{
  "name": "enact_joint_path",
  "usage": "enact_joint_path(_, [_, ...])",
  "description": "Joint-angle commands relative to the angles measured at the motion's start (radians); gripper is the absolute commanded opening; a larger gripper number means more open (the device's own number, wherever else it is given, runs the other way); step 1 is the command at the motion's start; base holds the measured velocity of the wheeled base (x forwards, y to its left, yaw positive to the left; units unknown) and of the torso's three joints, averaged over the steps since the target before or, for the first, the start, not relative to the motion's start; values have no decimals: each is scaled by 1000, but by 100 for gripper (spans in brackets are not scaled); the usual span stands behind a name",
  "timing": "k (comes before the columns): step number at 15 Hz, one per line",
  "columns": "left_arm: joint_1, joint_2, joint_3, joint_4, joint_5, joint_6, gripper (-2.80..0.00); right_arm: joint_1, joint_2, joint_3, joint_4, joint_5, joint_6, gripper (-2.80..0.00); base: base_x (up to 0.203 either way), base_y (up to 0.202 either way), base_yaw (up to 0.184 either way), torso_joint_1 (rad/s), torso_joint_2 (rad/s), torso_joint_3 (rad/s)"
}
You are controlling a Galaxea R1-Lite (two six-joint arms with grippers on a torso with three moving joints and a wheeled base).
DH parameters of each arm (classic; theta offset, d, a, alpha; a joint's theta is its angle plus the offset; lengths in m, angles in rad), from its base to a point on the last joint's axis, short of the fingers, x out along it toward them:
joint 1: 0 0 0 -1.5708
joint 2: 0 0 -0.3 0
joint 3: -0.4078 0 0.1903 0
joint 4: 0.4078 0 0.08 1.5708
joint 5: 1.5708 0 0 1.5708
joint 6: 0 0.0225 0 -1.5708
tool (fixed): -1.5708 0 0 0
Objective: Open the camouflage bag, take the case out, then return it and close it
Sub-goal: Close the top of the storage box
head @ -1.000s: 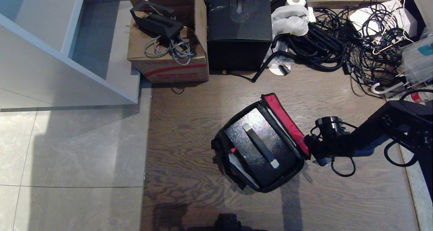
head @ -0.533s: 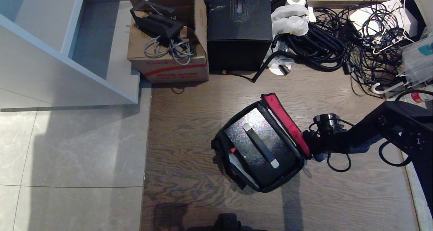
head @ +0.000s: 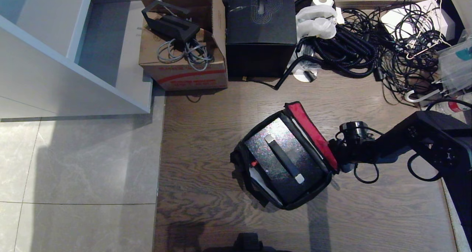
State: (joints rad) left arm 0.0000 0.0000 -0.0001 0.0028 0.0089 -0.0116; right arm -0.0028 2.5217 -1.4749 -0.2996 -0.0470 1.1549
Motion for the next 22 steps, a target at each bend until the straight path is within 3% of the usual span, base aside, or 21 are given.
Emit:
enact_joint_path(1, [0,-2,0,0,0,-1,-280,0,9,-15,13,-1,6,-280,0,0,0,0,0,0])
enact_joint_path(12, [0,-2,0,0,0,-1,-280,-17,-104,45,9,-24,-30,-280,0,0,0,0,0,0])
enact_joint_path(18, [0,-1,-1,0,0,-1,-280,-5,-411,333,-78,15,-191,-280,0,0,0,0,0,0])
enact_joint_path(22, [0,-1,0,0,0,-1,-280,88,-589,600,-217,66,-308,-280,0,0,0,0,0,0])
